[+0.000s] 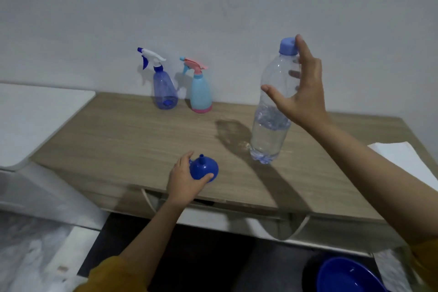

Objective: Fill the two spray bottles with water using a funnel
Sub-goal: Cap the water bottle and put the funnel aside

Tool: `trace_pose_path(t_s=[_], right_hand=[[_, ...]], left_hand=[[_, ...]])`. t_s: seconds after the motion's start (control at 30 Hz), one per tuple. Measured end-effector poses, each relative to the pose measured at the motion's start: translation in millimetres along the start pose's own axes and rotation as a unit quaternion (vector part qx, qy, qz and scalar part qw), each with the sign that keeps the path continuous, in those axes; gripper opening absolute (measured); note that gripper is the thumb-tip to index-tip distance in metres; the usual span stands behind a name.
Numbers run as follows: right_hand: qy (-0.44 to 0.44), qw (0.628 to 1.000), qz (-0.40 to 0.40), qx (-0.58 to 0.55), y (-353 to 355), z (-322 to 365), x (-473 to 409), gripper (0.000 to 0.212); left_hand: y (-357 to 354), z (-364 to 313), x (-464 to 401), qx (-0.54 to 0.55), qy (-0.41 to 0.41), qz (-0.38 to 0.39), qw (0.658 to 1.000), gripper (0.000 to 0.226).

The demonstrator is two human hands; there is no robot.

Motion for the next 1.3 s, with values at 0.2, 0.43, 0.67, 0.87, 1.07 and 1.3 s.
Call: trace_pose_path(t_s=[0.2, 0.43, 0.67, 0.87, 1.07, 1.3], right_hand=[[-0.032, 0.999, -0.011, 0.012, -8.8, -20.7, 19.0, 0.108], [-0.042, 0.997, -0.069, -0.016, -4.6, -41.7, 0.9, 0.096], [-0.042, 0.997, -0.069, -0.005, -18.9, -74.0, -41.1, 0.094], [-0.025, 0.997, -0.065, -0.016, -34.9, -103.8, -94.5, 0.093], [-0.011, 0.999, -0.040, -0.012, -61.6, -131.2, -114.9, 0.090], [-0.025, 0.999, -0.020, -0.011, -72.3, -148.3, -117.3, 0.091]], left_hand=[[-10.6, 9.1, -4.3, -0.034, -0.007, 0.010, 0.999, 0.077], [-10.1, -12.1, -33.4, -0.019, -0.043, -0.020, 0.999, 0.068], [-30.5, -82.5, -125.1, -0.034, -0.093, 0.009, 0.995, 0.060], [-66.6, -107.7, -204.3, -0.057, -0.095, 0.048, 0.993, 0.066], [-97.3, -104.0, -244.7, -0.057, -0.088, 0.058, 0.993, 0.069], [-116.4, -80.4, -263.2, -0.077, -0.063, 0.070, 0.993, 0.071]])
Point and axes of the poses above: each hand's wrist, its own x-axis away from the middle knuckle, its own y-axis out of the back of the hand, z = x × y, the point moved 10 cm from there along -x, towards the middle knuckle, and after that the axes turned 4 degrees about z, right-handed, at the moved point
